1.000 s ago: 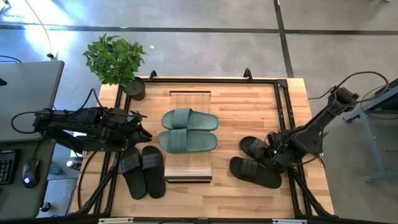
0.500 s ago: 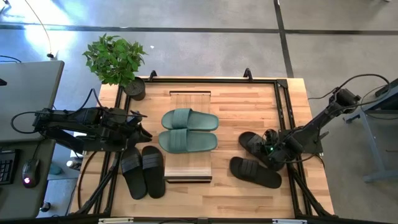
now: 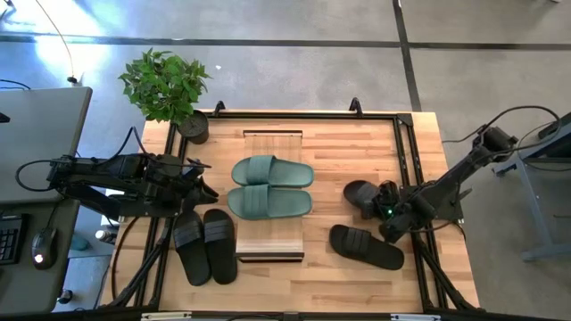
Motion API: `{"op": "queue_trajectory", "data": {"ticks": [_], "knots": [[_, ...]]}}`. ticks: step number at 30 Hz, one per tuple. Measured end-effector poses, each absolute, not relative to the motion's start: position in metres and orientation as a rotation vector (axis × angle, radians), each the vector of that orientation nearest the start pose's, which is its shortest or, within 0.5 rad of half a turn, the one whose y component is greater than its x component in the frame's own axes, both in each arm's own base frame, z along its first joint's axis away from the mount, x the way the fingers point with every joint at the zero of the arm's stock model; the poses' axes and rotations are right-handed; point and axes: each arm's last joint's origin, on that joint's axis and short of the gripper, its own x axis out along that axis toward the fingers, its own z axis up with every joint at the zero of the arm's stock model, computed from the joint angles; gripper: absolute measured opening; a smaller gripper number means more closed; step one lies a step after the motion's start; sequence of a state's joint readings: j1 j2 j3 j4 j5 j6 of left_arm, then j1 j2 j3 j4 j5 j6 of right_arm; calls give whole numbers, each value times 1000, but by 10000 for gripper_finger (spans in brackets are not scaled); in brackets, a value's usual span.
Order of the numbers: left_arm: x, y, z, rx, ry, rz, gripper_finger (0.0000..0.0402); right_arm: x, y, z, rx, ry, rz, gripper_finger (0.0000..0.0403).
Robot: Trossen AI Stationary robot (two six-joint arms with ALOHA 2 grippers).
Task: Pick and place slides into the shelf
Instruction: Put the black slipper under the shelf
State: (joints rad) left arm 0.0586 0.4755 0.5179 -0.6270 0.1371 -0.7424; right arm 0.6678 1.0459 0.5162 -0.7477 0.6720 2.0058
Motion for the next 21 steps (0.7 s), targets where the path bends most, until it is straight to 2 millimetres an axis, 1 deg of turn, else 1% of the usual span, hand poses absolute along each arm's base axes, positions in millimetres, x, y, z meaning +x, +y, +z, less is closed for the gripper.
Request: {"op": "queue_trajectory", "data": {"ticks": [3,6,12,18,21], "knots": [[108,2,242,-792,582,149,134,134,81,186,952,542,-801,4],[108,3,242,-796,573,172,134,130,76,197,869,548,-746,2],[111,4,246,-816,510,185,134,115,58,214,800,529,-653,1],[115,5,253,-827,416,197,134,97,34,217,773,524,-533,1],[116,6,257,-827,367,202,134,94,25,207,758,513,-442,0]]}}
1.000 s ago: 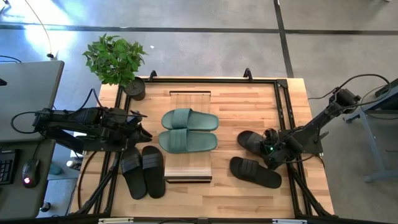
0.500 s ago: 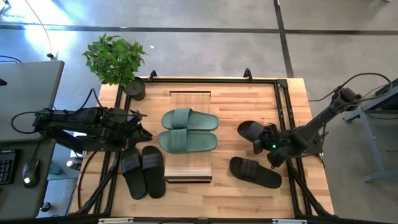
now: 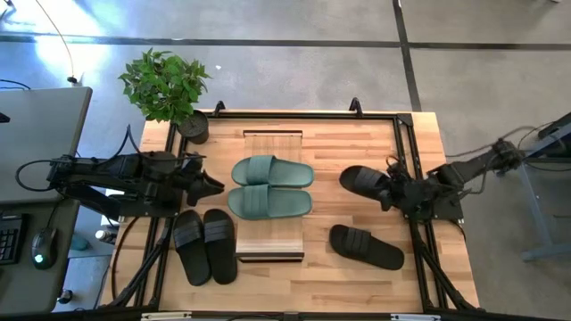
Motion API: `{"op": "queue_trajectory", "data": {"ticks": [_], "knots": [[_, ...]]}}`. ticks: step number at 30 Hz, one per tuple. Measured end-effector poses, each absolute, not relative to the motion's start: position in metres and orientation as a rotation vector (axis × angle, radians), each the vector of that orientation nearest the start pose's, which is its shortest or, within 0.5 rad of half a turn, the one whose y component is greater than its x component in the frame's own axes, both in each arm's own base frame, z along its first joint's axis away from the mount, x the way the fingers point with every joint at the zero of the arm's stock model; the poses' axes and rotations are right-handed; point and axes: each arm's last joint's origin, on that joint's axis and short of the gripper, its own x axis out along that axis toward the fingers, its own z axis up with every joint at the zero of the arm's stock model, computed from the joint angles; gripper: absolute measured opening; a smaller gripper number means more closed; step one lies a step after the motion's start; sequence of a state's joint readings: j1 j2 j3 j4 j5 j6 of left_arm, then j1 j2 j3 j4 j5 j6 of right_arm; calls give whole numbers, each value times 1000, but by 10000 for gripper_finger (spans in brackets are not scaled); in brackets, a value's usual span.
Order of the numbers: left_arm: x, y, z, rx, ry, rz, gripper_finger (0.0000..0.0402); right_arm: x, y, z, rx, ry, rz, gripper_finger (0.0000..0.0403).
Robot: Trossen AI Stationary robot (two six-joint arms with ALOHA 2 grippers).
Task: Pick and place slides into the shelf
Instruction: Put the black slipper under the shelf
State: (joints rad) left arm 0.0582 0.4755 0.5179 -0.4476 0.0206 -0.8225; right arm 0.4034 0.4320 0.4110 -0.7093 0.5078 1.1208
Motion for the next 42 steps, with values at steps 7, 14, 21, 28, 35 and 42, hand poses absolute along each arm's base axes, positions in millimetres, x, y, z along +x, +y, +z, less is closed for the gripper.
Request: {"op": "queue_trajectory", "data": {"ticks": [7,14,21,28,35,42], "knots": [[119,8,263,-839,268,238,134,103,10,159,747,518,-300,0],[119,9,265,-864,240,251,134,113,-5,152,726,486,-194,0],[120,9,264,-864,243,262,134,125,-27,153,714,456,-136,0],[121,9,263,-868,250,266,134,134,-52,144,750,466,-81,0],[121,9,263,-869,252,267,134,147,-70,141,781,456,-39,0],[121,9,263,-879,252,269,134,184,-91,149,752,522,-12,0]]}}
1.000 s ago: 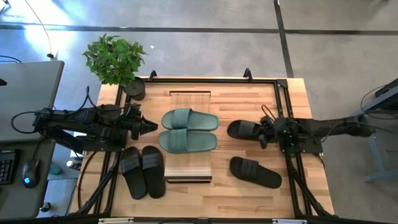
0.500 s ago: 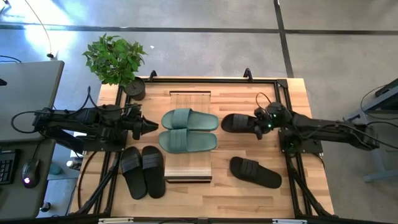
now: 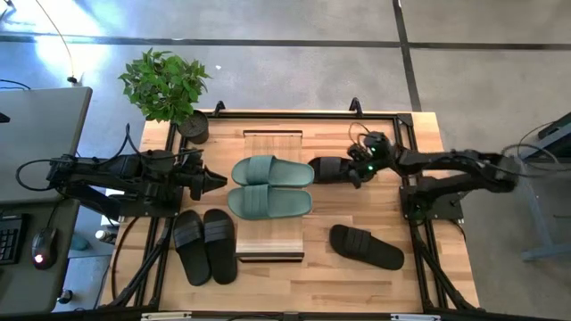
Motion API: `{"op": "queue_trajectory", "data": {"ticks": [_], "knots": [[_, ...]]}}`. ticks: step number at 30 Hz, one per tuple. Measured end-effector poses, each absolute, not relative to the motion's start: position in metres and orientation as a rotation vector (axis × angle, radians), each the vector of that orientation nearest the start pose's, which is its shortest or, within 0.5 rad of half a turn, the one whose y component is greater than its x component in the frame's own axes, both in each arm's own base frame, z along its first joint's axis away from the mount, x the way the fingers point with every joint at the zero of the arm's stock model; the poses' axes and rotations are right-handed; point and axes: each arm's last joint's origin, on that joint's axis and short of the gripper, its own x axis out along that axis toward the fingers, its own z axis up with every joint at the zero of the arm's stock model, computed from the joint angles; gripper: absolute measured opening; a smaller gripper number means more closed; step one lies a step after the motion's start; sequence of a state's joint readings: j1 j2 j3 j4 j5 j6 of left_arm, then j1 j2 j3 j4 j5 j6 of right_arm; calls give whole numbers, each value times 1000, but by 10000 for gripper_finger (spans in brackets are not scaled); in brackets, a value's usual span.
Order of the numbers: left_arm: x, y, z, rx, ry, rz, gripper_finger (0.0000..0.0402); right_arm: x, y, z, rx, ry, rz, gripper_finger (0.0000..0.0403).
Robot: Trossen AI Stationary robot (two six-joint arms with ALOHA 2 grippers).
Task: Pick and place slides into the shelf
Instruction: Put the black slipper under the shelf
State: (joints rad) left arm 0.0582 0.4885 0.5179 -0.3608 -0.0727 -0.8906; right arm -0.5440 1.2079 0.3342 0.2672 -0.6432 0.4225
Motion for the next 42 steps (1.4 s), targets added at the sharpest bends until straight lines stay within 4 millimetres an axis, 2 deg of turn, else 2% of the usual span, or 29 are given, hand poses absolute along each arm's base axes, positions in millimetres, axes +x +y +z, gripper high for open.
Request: {"op": "queue_trajectory", "data": {"ticks": [8,16,23,35,39,42], "knots": [[121,9,263,-884,251,269,134,214,-106,139,788,587,55,0],[121,9,263,-883,251,269,134,237,-115,142,848,554,60,0],[121,9,263,-882,249,275,134,247,-113,132,917,573,49,0],[121,10,263,-878,240,294,134,255,-114,131,959,511,16,0],[121,10,263,-878,240,294,134,257,-119,134,967,512,14,0],[121,10,263,-879,240,294,134,267,-124,142,969,512,30,0]]}}
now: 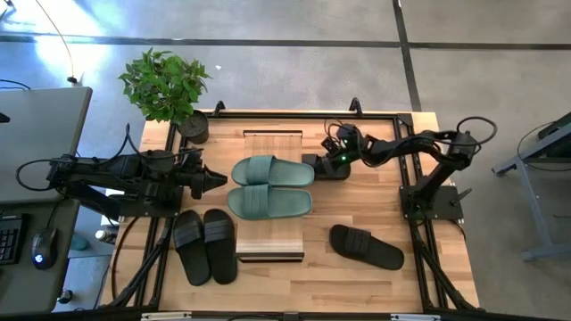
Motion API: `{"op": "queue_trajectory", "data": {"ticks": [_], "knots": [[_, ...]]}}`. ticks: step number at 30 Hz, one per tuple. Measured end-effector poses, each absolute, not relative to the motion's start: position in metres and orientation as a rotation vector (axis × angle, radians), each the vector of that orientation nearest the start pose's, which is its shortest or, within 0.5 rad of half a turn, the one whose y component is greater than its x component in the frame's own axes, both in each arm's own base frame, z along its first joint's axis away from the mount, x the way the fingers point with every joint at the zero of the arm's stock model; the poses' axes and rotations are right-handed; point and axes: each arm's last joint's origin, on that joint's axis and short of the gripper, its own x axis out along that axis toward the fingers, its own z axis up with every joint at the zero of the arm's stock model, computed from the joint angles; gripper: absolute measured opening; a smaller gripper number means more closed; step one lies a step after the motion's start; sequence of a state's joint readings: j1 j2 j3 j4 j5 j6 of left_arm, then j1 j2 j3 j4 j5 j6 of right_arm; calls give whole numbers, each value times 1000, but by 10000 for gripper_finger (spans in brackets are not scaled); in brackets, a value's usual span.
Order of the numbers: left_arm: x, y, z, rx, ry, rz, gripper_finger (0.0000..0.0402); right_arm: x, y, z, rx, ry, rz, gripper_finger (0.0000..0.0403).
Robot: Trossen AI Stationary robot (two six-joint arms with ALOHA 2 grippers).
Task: Pick and place slides into the shelf
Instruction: Put the black slipper under the shelf
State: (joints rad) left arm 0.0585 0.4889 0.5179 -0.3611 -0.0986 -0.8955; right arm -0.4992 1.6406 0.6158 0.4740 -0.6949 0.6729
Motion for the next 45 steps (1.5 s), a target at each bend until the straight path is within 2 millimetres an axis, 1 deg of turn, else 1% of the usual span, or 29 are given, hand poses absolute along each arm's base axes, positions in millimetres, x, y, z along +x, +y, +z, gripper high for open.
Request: {"op": "queue_trajectory", "data": {"ticks": [4,6,9,13,19,23,29,33,37,45], "knots": [[121,10,263,-878,240,293,134,281,-133,149,966,544,37,0],[121,10,263,-878,240,293,134,284,-135,147,947,592,33,0],[121,10,263,-879,240,293,134,285,-135,139,948,650,31,0],[121,10,263,-878,240,294,134,286,-138,134,960,652,31,0],[121,10,263,-878,244,295,134,286,-140,136,1008,629,35,2],[121,10,263,-877,246,296,134,286,-141,136,1011,625,11,23],[121,10,262,-877,247,297,134,286,-141,136,1012,623,-1,80],[121,10,262,-877,247,296,134,286,-141,136,1016,624,-1,107],[121,10,262,-877,246,297,134,286,-141,136,1040,627,0,118],[121,10,262,-877,247,297,134,283,-139,137,1062,659,-17,119]]}}
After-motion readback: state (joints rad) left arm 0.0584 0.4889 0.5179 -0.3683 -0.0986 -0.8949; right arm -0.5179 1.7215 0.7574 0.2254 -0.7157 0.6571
